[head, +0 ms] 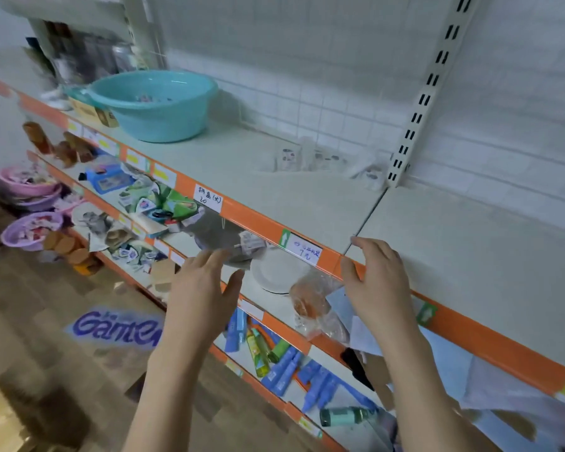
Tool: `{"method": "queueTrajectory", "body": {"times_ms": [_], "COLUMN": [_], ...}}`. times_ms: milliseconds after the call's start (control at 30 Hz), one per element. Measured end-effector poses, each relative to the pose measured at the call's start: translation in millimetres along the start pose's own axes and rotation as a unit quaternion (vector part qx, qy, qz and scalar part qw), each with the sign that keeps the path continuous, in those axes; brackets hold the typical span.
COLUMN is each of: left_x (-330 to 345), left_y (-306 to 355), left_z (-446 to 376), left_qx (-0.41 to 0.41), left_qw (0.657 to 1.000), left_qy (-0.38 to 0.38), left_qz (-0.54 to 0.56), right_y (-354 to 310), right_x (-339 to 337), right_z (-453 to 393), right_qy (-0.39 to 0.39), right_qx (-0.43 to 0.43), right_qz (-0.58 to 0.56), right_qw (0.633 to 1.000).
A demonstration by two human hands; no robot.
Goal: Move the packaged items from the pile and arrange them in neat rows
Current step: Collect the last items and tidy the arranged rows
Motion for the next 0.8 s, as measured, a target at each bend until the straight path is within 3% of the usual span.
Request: {"method": "queueTrajectory", "body": {"times_ms": [233,433,600,800], "left_x": [21,7,10,25], "left_y": [-32,-63,-95,-111], "left_z": [-82,-157,-190,-247], "left_qx": [0.039,0.042,0.039,0.079], "left_qw": [0.998,0.998,0.998,0.994], "left_qy": [-0.025,0.017,0.011,-0.034], "left_qz": [0.032,0.050,0.057,0.074], "right_y": [-21,-46,-54,-49], "right_x": [49,80,117,151], "right_z": [-73,-197,-289,-313], "right_qy": [0.007,-0.011,-0.079,-0.084], "right_qx": [0.014,0.013,0.081,0.138], "right_qz": [0.023,0.059,0.139,0.201], "right_qw": [1.000,0.998,0.984,0.966]}}
Point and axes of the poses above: each hand's wrist, its own z-axis away from the middle knuckle, its own x-axis out of the palm, y = z × x, the point moved 2 cm from there along -z, towards the middle knuckle, and after that the axes turned 9 degrees about z, right-handed, at the moved point
